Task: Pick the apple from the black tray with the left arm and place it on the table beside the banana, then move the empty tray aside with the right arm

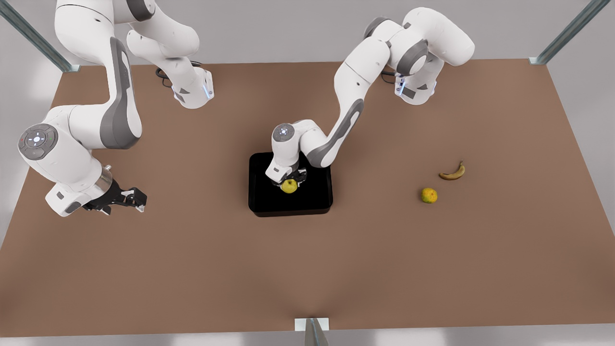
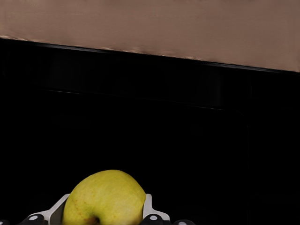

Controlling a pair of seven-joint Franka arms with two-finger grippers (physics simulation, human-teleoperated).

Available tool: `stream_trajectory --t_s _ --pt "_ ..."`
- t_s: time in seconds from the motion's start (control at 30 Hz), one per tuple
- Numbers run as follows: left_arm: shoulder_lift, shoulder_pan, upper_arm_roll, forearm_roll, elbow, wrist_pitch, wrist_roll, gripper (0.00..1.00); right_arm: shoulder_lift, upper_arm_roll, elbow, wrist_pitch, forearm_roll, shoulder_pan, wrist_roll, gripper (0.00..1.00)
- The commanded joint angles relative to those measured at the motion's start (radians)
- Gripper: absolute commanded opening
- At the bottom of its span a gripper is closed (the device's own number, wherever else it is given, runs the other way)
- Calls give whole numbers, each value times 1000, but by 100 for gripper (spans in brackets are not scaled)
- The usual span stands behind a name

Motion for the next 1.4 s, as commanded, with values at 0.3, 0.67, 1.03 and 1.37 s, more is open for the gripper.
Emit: stream_trajectory --t_s 0.3,0.67,1.03,1.37 --pt "-241 573 138 -139 -88 -472 1283 76 2 29 125 -201 -1 364 469 100" --pt "-155 666 143 -200 -38 -355 1347 100 59 47 -117 93 219 459 895 100" --pt "-593 632 160 -286 -206 -487 1234 100 70 57 -364 395 208 460 788 100" --pt "-567 621 160 -251 -203 -483 1226 100 125 55 -461 518 206 454 613 100"
